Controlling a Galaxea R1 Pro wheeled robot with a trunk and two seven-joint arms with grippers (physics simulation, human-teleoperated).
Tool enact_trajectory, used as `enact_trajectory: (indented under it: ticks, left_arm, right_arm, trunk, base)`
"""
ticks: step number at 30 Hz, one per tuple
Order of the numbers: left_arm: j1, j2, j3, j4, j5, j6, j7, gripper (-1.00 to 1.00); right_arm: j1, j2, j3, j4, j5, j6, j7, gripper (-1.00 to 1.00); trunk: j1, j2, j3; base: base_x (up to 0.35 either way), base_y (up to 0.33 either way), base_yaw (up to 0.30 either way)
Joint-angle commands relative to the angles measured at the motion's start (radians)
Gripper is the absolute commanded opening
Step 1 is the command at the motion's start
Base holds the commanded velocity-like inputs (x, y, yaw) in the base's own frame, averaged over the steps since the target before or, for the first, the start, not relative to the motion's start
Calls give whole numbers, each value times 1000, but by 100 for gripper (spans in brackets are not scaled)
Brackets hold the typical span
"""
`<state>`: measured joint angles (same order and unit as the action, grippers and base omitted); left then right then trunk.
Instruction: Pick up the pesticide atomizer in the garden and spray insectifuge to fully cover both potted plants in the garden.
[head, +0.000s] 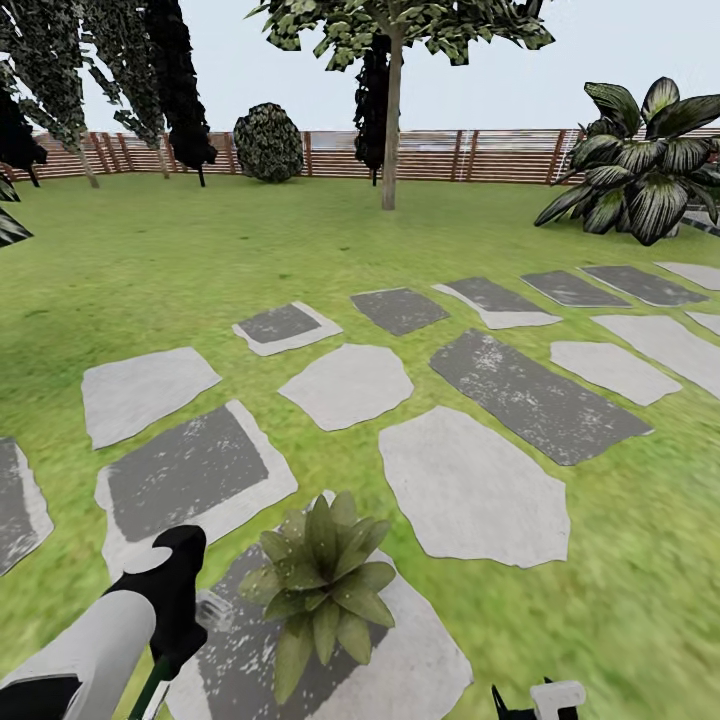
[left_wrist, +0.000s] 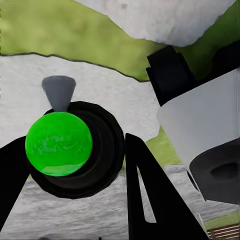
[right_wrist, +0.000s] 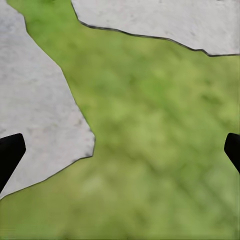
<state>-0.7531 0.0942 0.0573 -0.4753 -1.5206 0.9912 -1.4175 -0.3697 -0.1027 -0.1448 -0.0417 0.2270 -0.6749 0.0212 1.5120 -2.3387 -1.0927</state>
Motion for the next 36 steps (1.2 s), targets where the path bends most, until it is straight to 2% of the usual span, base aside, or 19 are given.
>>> enact_trajectory:
  ticks: [1, 9, 13, 17, 19, 36]
  left_arm:
    - [1, -2, 9, -5, -10, 10, -9, -100]
    - [1, -4, 13, -75, 7, 12, -9, -100]
    - [4, -3, 9, -64, 37, 11, -10, -100]
    - [6, 1, 7, -46, 83, 11, -9, -100]
    - [6, -1, 7, -49, 92, 10, -9, -100]
    - [5, -4, 4, -54, 96, 10, -8, -100]
  right_arm:
    - [-1, 0, -9, 1, 8, -3, 2, 100]
    - [0, 0, -8, 0, 8, -3, 0, 100]
    - [0, 0, -8, 1, 8, -3, 0, 100]
    - [0, 0, -7, 1, 8, -3, 0, 100]
    - [0, 0, -7, 2, 8, -3, 0, 100]
    - [0, 1, -7, 1, 9, -3, 4, 100]
  trunk:
    - [0, 0, -1]
    - [0, 0, -1]
    - [0, 0, -1]
    - [0, 0, -1]
    - [0, 0, -1]
    - [0, 0, -1]
  base:
    - [6, 0, 0]
    - [195, 0, 0]
    - [42, 0, 0]
    - [-35, -9, 0]
    - [-208, -85, 0]
    - [-273, -149, 0]
